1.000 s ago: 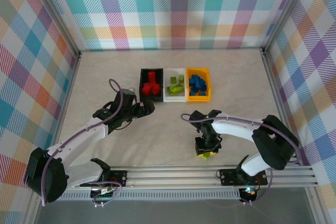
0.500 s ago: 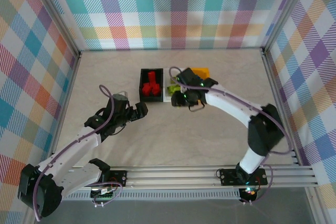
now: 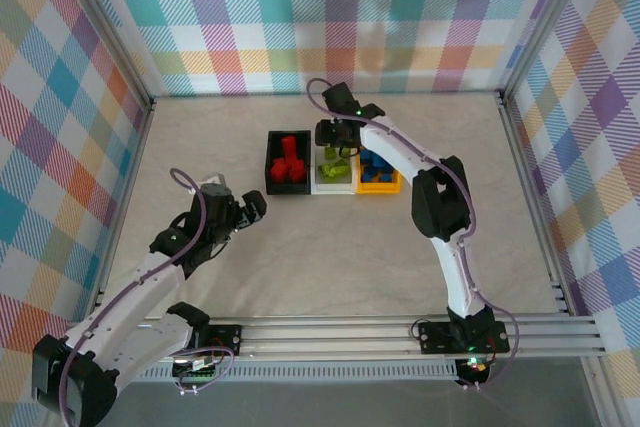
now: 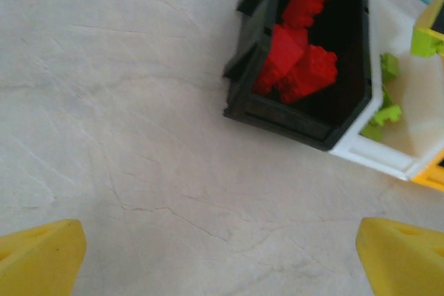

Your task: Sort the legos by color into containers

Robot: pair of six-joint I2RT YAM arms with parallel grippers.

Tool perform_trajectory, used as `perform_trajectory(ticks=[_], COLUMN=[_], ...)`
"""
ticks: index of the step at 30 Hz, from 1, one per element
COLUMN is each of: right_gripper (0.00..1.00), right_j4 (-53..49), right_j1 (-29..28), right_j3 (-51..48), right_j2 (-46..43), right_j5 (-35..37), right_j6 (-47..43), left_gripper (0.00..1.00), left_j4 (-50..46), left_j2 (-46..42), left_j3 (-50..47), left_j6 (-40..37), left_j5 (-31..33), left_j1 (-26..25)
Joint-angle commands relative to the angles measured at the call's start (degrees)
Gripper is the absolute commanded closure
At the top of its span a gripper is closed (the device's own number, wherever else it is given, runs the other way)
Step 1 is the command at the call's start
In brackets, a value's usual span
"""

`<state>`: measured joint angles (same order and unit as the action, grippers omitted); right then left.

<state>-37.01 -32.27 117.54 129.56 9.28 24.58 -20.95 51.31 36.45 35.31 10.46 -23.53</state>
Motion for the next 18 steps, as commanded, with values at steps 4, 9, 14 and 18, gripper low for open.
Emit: perform_trajectory(ticks=[4,9,14,18], right_gripper=[0.28,0.25,0.0,0.0], right_j4=[0.6,10.47,21.66,25.81], right_j1=[0.1,0.08,0.11,0.15], right_j3=[1.03,-14.26,-34.07,-45.24], right_j2=[-3.91,-18.2,-33.62,-42.7], right_j5=[-0.29,-1.77,-1.76,1.95], right_j6=[-1.9,-2.01,-2.0,-2.12], left_gripper=[0.0,0.0,0.0,0.0], left_j4=[4.24,9.76,19.88,32.57], left_j2=[2.44,3.63,7.68,16.11], left_j3=[-0.89,-1.8,-3.0,-4.03], left_j6=[1.71,-0.52,-12.63,-26.48], left_j5=[-2.03,-3.1,11.77,16.34], left_j1=[9.55,13.8,14.03,14.91])
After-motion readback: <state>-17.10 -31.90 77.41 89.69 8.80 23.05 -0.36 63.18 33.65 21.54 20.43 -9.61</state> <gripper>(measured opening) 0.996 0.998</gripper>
